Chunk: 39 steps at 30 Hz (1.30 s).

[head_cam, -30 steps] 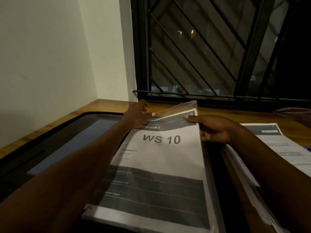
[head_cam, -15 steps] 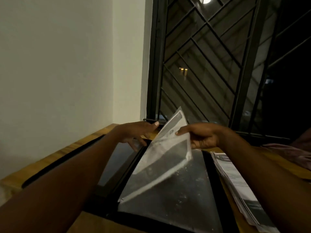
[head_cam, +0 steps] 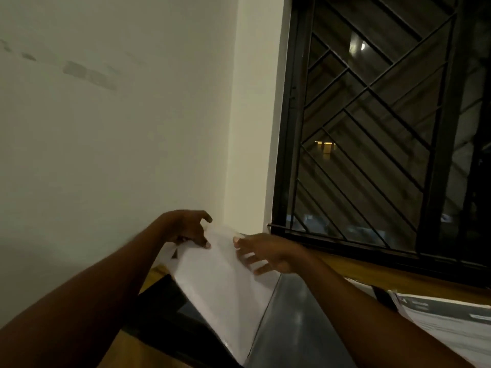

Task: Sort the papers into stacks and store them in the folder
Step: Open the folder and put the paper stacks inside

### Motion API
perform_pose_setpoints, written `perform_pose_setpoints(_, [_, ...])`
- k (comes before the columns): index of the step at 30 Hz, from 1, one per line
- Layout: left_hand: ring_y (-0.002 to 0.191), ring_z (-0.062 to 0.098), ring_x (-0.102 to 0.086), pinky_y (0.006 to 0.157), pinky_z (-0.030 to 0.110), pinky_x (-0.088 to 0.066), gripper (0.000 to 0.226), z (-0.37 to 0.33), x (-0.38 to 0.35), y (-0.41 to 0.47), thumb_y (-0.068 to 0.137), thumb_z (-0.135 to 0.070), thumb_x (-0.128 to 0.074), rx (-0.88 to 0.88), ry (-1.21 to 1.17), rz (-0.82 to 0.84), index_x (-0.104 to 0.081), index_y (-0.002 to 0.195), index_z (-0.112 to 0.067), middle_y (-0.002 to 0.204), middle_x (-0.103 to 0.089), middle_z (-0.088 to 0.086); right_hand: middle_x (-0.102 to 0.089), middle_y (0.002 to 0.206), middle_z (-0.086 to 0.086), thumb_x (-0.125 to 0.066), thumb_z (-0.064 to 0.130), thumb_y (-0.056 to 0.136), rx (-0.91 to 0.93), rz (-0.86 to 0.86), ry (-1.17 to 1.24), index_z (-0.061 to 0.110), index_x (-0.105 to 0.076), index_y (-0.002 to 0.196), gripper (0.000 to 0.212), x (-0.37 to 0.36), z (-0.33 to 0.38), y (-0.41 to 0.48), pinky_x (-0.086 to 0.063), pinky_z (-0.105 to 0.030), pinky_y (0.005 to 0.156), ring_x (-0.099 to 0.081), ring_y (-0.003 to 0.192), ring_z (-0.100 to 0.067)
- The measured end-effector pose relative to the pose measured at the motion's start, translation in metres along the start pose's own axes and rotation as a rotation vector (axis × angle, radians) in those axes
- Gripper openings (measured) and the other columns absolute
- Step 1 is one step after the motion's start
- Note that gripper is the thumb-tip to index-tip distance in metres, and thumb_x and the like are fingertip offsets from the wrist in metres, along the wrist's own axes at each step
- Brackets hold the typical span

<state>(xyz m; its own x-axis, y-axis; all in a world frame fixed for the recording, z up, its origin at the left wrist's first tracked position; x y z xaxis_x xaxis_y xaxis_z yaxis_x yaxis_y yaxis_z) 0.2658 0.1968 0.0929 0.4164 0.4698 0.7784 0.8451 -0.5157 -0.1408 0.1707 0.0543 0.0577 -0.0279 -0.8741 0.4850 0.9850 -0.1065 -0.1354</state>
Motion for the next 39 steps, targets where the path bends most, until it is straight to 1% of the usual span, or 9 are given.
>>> perform_pose_setpoints(4, [0.125, 0.03, -0.051, 0.083, 0.028, -0.049, 0.071, 0.039, -0.029, 0.009, 0.089, -0.018, -0.07, 0.082, 0.377, 0.026, -0.031, 0.149, -0.023, 0.147, -0.039, 0.011, -0.051, 0.137, -0.009, -0.037, 0.056, 0.096, 0.005, -0.056, -0.713, 0.013, -0.05, 0.135, 0.059, -0.01, -0.035, 0.023, -0.039, -0.039, 0.102, -0.051, 0.12, -0.025])
perform_pose_setpoints(7, [0.129, 0.024, -0.05, 0.077, 0.018, -0.044, 0.064, 0.063, -0.057, 0.021, 0.094, -0.019, -0.063, 0.13, 0.557, 0.105, -0.03, 0.15, -0.016, 0.151, -0.04, 0.009, -0.029, 0.155, -0.001, -0.036, 0.06, 0.094, -0.046, -0.057, -0.772, 0.025, -0.033, 0.146, 0.064, -0.016, -0.075, 0.035, -0.022, -0.039, 0.115, -0.026, 0.142, -0.022])
perform_pose_setpoints(10, [0.096, 0.016, -0.063, 0.048, 0.011, -0.045, 0.055, 0.073, -0.066, 0.044, 0.096, -0.004, -0.056, 0.153, 0.441, 0.103, -0.037, 0.147, -0.007, 0.146, -0.047, 0.012, -0.011, 0.16, -0.001, -0.031, 0.062, 0.094, -0.033, -0.107, -0.757, 0.027, -0.019, 0.151, 0.068, -0.02, -0.095, 0.042, -0.012, -0.046, 0.119, -0.01, 0.147, -0.022])
perform_pose_setpoints(15, [0.138, 0.026, -0.038, 0.109, 0.032, -0.036, 0.061, 0.017, -0.079, 0.071, 0.097, -0.03, -0.058, -0.189, 0.441, -0.059, -0.032, 0.15, -0.017, 0.154, -0.034, 0.01, 0.003, 0.161, -0.006, -0.017, 0.06, 0.097, -0.069, -0.211, -0.84, 0.022, -0.007, 0.153, 0.069, -0.022, -0.097, 0.063, 0.004, -0.054, 0.117, 0.005, 0.148, -0.026])
perform_pose_setpoints(18, [0.149, 0.024, -0.019, 0.12, 0.04, -0.017, 0.058, 0.01, -0.107, 0.085, 0.102, -0.05, -0.03, -0.257, 0.46, -0.072, -0.025, 0.154, -0.023, 0.161, -0.022, 0.006, 0.006, 0.161, -0.007, -0.012, 0.058, 0.097, -0.058, -0.237, -0.878, 0.021, -0.002, 0.153, 0.067, -0.029, -0.103, 0.075, 0.009, -0.054, 0.116, 0.009, 0.148, -0.025])
perform_pose_setpoints(28, [0.152, 0.024, 0.003, 0.119, 0.059, -0.001, 0.06, 0.047, -0.138, 0.099, 0.1, -0.059, -0.012, -0.096, 0.637, -0.049, 0.0, 0.155, -0.037, 0.164, 0.007, 0.003, 0.003, 0.161, -0.005, -0.017, 0.062, 0.096, -0.032, -0.218, -0.833, 0.023, -0.006, 0.153, 0.071, -0.029, -0.109, 0.077, 0.009, -0.05, 0.117, 0.006, 0.148, -0.022])
perform_pose_setpoints(31, [0.152, 0.022, -0.001, 0.119, 0.059, -0.004, 0.061, 0.036, -0.134, 0.093, 0.1, -0.06, -0.013, -0.092, 0.583, -0.11, -0.009, 0.155, -0.035, 0.165, 0.002, 0.003, -0.022, 0.158, -0.003, -0.036, 0.058, 0.095, 0.046, -0.329, -0.494, 0.021, -0.024, 0.15, 0.067, 0.001, -0.105, 0.056, -0.014, -0.043, 0.119, -0.02, 0.145, -0.02])
perform_pose_setpoints(34, [0.151, 0.02, -0.007, 0.119, 0.057, -0.009, 0.061, 0.015, -0.137, 0.09, 0.099, -0.061, -0.018, -0.173, 0.48, -0.213, -0.017, 0.154, -0.034, 0.165, -0.006, 0.002, -0.049, 0.139, -0.002, -0.055, 0.04, 0.093, 0.116, -0.53, -0.259, 0.02, -0.046, 0.135, 0.048, 0.056, -0.108, 0.01, -0.04, -0.026, 0.095, -0.048, 0.123, -0.019])
perform_pose_setpoints(39, [0.138, 0.026, -0.038, 0.108, 0.044, -0.037, 0.059, -0.064, -0.172, 0.077, 0.097, -0.049, -0.045, -0.392, 0.185, -0.302, -0.034, 0.149, -0.023, 0.157, -0.028, 0.007, -0.061, 0.117, -0.005, -0.063, 0.02, 0.087, 0.022, -0.689, -0.297, 0.014, -0.06, 0.112, 0.025, 0.155, -0.151, -0.065, -0.035, -0.018, 0.075, -0.057, 0.108, -0.019])
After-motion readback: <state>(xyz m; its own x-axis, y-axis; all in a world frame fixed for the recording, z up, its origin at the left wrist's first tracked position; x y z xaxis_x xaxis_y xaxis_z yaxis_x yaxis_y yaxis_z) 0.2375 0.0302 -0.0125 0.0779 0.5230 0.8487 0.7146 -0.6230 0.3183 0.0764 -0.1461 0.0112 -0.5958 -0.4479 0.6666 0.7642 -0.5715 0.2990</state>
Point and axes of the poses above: each hand's wrist, its own y-axis towards the middle knuckle, its own x-axis out of the back of the hand, z = x × y, the point moved 9 cm from there along y, towards the middle knuckle
